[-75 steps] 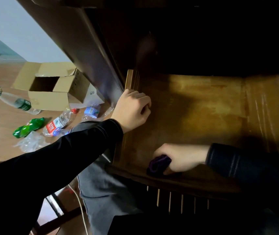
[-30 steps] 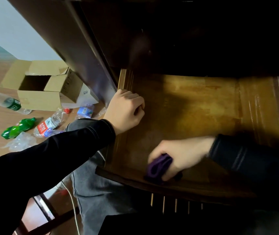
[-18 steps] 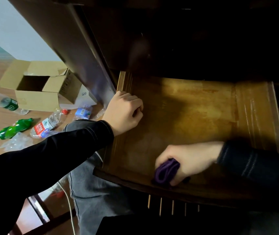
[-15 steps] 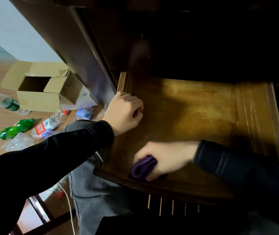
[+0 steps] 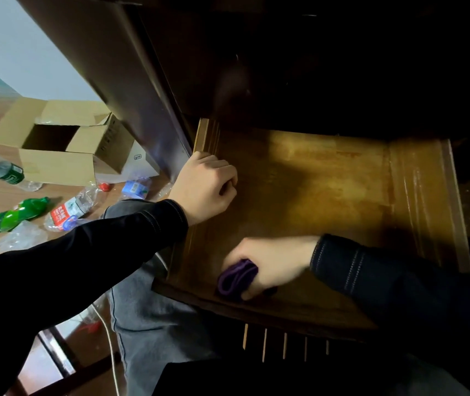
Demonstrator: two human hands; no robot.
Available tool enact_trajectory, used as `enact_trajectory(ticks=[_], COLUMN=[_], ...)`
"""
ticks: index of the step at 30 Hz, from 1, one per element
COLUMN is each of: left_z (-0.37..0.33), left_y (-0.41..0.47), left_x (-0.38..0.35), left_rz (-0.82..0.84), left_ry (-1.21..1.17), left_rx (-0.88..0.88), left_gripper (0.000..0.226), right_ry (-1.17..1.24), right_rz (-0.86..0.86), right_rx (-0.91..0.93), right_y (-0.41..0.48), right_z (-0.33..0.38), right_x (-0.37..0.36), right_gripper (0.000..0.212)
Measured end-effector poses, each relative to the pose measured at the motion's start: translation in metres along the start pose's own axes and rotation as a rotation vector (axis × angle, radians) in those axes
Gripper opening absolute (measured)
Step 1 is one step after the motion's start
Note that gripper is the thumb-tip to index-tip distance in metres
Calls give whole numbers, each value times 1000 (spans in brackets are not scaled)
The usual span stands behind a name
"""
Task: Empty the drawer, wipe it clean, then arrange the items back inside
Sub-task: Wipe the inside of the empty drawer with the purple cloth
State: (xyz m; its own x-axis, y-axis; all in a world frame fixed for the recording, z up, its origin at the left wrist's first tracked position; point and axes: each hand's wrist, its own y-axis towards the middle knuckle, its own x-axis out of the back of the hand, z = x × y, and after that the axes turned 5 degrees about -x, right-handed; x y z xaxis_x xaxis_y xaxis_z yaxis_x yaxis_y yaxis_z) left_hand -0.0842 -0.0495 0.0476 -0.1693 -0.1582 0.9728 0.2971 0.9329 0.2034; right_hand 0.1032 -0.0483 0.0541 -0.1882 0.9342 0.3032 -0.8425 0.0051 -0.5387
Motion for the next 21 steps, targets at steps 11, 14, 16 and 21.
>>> enact_trajectory(ticks=[11, 14, 16, 21], left_z=[1, 1, 1, 3], left_y=[-1, -1, -1, -1], left_x=[-1, 0, -2, -4], left_rz=[-22, -28, -33, -41], left_ry=[-4, -3, -6, -11], left_rx=[-15, -26, -28, -22], left_gripper=[14, 16, 16, 16], right_ry=[-29, -46, 52, 76], right_rz=[1, -16, 54, 64], right_rx=[-29, -2, -35, -48], right_y=[-21, -22, -44, -47], right_z=[-8, -5, -16, -14], right_x=[-2, 1, 9, 10], right_gripper=[29, 28, 29, 28])
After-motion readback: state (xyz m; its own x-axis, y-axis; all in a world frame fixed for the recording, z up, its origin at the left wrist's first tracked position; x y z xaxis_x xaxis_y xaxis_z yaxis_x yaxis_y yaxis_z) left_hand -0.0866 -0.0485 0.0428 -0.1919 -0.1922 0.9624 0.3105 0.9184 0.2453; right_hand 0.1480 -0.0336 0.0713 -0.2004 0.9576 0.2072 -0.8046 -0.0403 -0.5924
